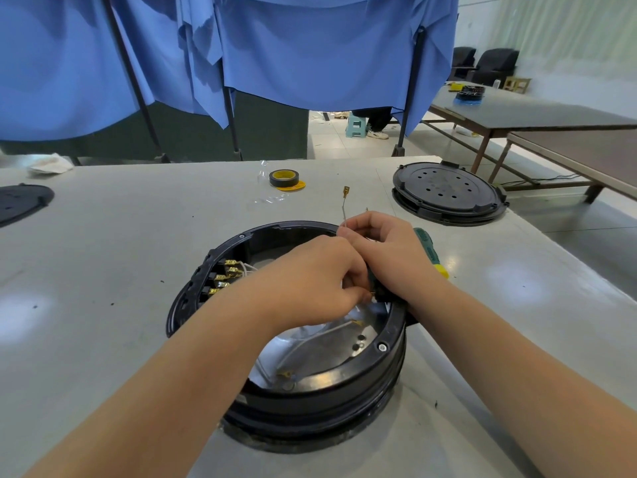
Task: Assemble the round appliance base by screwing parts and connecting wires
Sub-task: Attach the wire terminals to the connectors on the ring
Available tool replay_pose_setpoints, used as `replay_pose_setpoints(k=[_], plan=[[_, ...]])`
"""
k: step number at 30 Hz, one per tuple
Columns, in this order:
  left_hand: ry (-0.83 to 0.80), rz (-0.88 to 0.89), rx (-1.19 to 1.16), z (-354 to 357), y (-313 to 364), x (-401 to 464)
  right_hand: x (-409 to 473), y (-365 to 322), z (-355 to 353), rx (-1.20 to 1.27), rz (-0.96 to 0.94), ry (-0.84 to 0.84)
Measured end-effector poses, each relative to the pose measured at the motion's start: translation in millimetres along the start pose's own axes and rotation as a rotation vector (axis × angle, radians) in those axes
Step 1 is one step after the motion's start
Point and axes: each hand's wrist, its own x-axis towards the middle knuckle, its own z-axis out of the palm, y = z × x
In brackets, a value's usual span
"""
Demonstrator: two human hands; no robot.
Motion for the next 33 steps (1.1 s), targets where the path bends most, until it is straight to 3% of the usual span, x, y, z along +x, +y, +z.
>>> replay_pose_setpoints(k=[9, 14, 20, 22, 33], plan=[[0.019, -0.007, -0.01, 1, 1, 0, -1, 0, -2, 0.011, 0.003, -0.002], [0.021, -0.067, -0.154, -8, -4, -3, -2, -1, -2, 0.015, 0.027, -0.002], [0.541, -0.16, -0.208, -16, -12, 3, -4, -4, -2, -0.001, 0.004, -0.003], [0.635, -0.19, -0.223, -17, -14, 3, -4, -4, -2, -0.006, -0.014, -0.007], [0.59, -0.127, -0.255, -17, -13, 3, -5, -6, -3, -0.004, -0.082, -0.129]])
